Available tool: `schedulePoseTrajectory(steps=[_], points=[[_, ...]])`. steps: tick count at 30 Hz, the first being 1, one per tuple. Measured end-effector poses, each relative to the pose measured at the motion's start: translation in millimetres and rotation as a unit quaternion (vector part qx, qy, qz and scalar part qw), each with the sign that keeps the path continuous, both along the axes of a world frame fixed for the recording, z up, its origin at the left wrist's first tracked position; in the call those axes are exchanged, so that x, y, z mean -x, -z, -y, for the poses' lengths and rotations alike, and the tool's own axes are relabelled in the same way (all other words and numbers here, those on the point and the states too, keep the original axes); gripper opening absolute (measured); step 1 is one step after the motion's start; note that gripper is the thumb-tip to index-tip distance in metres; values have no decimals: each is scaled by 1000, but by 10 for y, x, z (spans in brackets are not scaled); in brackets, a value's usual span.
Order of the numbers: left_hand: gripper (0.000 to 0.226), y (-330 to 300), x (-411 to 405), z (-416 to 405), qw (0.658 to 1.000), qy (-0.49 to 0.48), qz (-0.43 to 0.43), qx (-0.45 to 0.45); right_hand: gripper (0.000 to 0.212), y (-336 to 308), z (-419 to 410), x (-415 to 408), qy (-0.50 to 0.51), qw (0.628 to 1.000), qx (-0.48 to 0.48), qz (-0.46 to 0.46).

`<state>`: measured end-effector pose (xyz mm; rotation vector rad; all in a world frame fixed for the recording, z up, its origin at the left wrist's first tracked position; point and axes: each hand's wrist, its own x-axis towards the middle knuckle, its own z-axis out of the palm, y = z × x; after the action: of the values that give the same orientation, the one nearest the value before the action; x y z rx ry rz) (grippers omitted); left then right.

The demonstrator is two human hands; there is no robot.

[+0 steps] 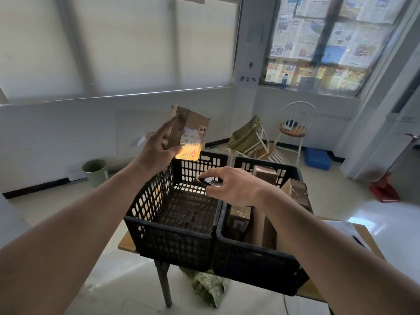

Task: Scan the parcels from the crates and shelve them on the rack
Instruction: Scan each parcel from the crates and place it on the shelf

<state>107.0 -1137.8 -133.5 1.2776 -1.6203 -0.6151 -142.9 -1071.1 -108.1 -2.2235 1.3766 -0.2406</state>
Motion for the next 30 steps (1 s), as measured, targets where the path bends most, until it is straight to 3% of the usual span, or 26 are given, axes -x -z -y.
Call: schedulePoseTrajectory(steps=[22, 26, 30], points=[[85, 36, 327, 37, 998, -10, -54, -33, 45, 31, 223, 289, -10, 999, -29, 21], [85, 31, 440, -12, 994, -22, -107, -29, 45, 137, 467, 434, 47, 991, -27, 122], [88, -83, 572, -173, 985, -33, -165, -45, 48, 184, 688, 436, 133, 957, 15, 259]])
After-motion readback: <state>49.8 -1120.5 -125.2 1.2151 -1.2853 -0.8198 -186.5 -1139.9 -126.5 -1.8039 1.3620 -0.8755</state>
